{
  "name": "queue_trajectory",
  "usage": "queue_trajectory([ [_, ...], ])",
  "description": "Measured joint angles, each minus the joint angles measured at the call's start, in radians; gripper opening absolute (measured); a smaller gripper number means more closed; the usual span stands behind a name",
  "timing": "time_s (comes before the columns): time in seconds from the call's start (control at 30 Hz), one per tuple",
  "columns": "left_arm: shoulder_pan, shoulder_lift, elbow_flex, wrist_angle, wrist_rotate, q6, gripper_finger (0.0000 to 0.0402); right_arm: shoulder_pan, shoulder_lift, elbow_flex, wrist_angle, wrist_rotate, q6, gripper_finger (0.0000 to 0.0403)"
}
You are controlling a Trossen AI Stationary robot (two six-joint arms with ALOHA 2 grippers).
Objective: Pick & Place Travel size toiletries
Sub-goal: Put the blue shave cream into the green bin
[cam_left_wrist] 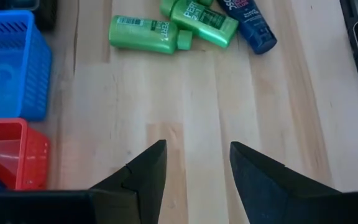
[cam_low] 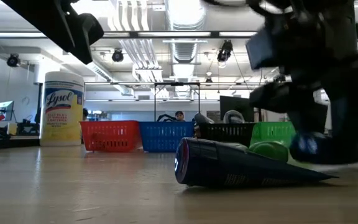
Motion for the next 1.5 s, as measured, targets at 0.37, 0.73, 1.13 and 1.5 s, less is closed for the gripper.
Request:
queue_trajectory([
  [0.37,0.0,0.0,0.0,0.009,-0.05,0.008,0.0181,0.002,-0.16,0.016,-0.115,0.092,0.282,0.0042],
  [0.73,0.021,-0.015,0.0,0.037,-0.163,-0.007,0.0179,-0.152,-0.62,-0.128,-0.343,0.393,0.905,0.0053],
  [1.13,0.211,-0.12,0.0,0.024,0.051,0.012,0.0163,-0.692,-0.78,-0.41,-0.027,0.207,0.952,0.0072],
  [1.5,0.274,-0.219,0.0,-0.033,0.146,0.027,0.0163,-0.71,-0.565,-0.402,0.006,0.215,0.973,0.012],
])
